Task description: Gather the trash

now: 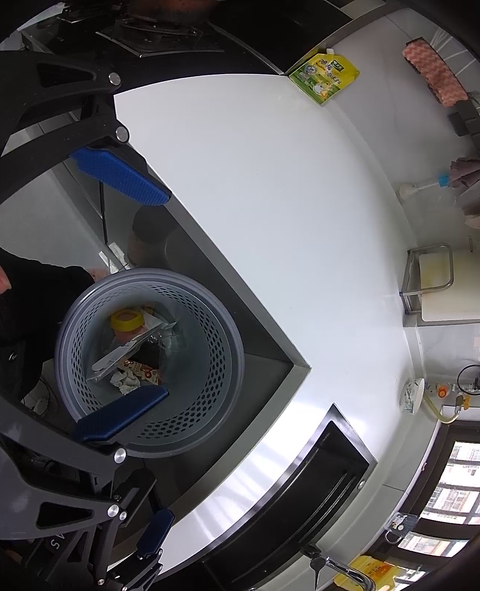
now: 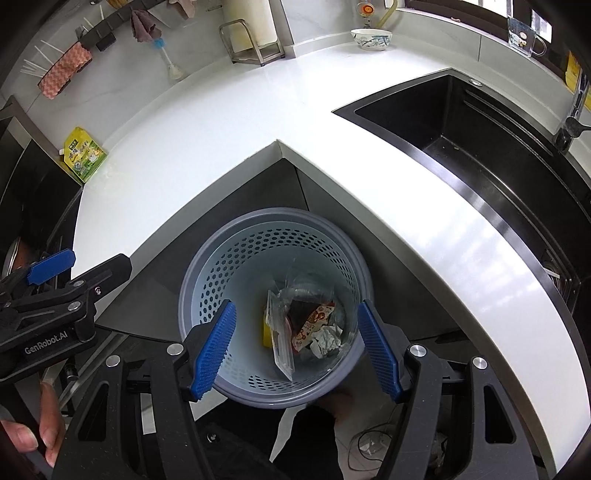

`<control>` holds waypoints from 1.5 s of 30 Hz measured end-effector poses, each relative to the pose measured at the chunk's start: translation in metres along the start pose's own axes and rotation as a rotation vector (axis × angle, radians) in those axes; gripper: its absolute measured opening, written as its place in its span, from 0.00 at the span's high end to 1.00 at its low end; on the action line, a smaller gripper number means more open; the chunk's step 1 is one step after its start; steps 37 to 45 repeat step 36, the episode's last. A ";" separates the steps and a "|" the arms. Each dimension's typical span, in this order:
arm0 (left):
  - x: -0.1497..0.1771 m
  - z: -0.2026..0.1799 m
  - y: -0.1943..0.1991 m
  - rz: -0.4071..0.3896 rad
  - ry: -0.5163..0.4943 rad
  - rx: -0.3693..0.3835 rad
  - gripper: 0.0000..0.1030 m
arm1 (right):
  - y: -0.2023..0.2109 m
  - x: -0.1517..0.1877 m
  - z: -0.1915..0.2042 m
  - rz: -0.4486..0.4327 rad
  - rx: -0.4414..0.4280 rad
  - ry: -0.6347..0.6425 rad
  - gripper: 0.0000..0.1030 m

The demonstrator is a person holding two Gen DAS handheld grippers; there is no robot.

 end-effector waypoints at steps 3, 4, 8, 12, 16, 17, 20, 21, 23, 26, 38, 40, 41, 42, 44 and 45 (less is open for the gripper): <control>0.000 0.000 0.000 0.001 0.000 0.000 0.07 | 0.001 0.000 0.001 -0.004 0.000 0.000 0.36; 0.000 0.000 0.000 0.000 -0.001 0.001 0.07 | 0.001 0.000 0.001 -0.004 0.001 -0.001 0.36; 0.000 0.001 0.001 -0.003 0.000 -0.001 0.07 | 0.002 0.000 0.001 -0.008 0.003 -0.003 0.36; 0.001 0.003 0.000 -0.001 0.001 -0.001 0.07 | 0.002 -0.001 0.002 -0.012 0.002 -0.001 0.36; 0.001 0.004 0.001 -0.002 0.002 -0.003 0.07 | 0.002 0.000 0.003 -0.012 0.002 0.000 0.36; 0.002 0.004 0.000 0.000 0.002 -0.002 0.07 | 0.002 0.000 0.003 -0.011 0.001 0.000 0.36; 0.002 0.004 0.000 0.005 0.004 0.000 0.07 | 0.002 0.000 0.003 -0.012 0.002 0.000 0.36; 0.001 0.004 0.000 0.006 0.005 0.001 0.07 | 0.002 0.000 0.003 -0.013 0.002 0.000 0.36; 0.002 0.004 0.000 0.005 0.003 0.004 0.07 | 0.002 0.000 0.003 -0.012 0.002 0.000 0.36; 0.002 0.004 0.001 0.000 0.004 0.007 0.07 | 0.002 0.000 0.005 -0.013 0.001 0.003 0.36; 0.002 0.004 0.001 0.001 0.003 -0.003 0.07 | 0.005 0.000 0.007 -0.024 0.001 0.005 0.36; 0.002 0.004 0.001 0.001 0.003 -0.003 0.07 | 0.005 0.000 0.007 -0.024 0.001 0.005 0.36; 0.002 0.004 0.001 0.001 0.003 -0.003 0.07 | 0.005 0.000 0.007 -0.024 0.001 0.005 0.36; 0.002 0.004 0.001 0.001 0.003 -0.003 0.07 | 0.005 0.000 0.007 -0.024 0.001 0.005 0.36; 0.002 0.004 0.001 0.001 0.003 -0.003 0.07 | 0.005 0.000 0.007 -0.024 0.001 0.005 0.36; 0.002 0.004 0.001 0.001 0.003 -0.003 0.07 | 0.005 0.000 0.007 -0.024 0.001 0.005 0.36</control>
Point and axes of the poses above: each gripper's, at about its wrist camera, not at the fingertips, and y roughly against the way its jaws point, z to its left, x to its underside, the point moved 1 cm from there along -y, roughly the way its jaws point, and after that the axes turned 2 degrees about -z, right-handed, at the moved point
